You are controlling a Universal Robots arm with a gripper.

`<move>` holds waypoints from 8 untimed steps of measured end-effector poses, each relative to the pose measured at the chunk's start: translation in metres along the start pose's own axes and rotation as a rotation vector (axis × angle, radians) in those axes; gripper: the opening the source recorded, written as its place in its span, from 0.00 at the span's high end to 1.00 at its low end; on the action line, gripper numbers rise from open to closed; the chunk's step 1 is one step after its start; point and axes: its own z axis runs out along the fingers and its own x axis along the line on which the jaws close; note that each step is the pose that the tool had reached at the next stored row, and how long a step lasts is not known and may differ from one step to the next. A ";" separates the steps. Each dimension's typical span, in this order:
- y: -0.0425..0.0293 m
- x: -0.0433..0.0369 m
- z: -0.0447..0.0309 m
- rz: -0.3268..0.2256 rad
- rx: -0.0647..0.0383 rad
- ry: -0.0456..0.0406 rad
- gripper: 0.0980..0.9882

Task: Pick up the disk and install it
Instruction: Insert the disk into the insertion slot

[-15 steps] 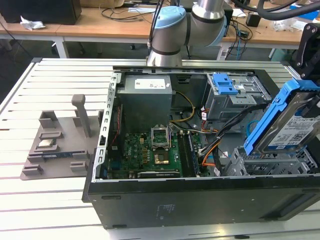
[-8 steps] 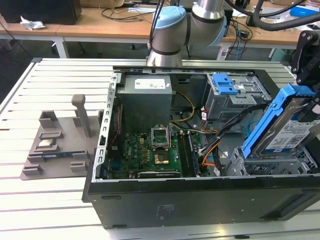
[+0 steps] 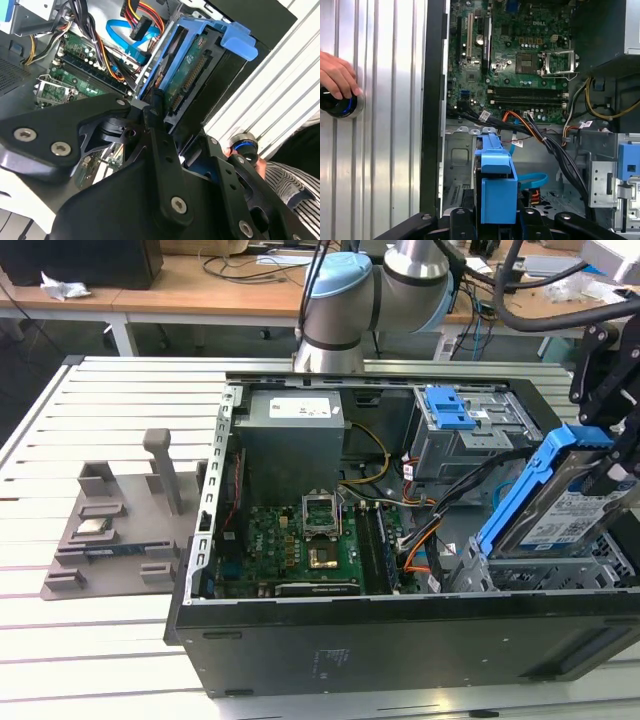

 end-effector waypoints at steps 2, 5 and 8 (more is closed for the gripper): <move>-0.0001 0.0000 0.0061 0.000 0.000 -0.0004 0.70; -0.0003 0.0001 0.0130 0.000 0.000 -0.0001 0.70; -0.0003 0.0001 0.0151 0.000 0.000 0.0001 0.70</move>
